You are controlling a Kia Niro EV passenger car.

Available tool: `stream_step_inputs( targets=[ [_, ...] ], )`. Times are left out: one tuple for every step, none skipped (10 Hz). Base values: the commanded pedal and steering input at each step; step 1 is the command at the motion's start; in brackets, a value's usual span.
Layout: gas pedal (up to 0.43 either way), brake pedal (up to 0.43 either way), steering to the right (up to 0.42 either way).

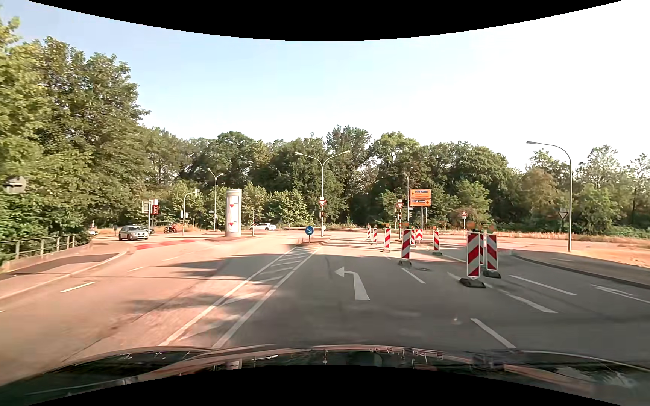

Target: Follow the waypoints while adhering to traffic rules and regulations

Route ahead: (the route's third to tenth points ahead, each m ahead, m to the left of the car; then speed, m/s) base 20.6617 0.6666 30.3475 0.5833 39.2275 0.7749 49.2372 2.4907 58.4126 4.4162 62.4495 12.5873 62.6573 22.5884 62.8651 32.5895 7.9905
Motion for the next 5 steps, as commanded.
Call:
stream_step_inputs(
  targets=[
    [0.0, 0.0, 0.011],
    [0.0, 0.0, 0.011],
    [0.0, 0.0, 0.012],
    [0.0, 0.006, 0.012],
    [0.0, 0.024, 0.012]
  ],
)
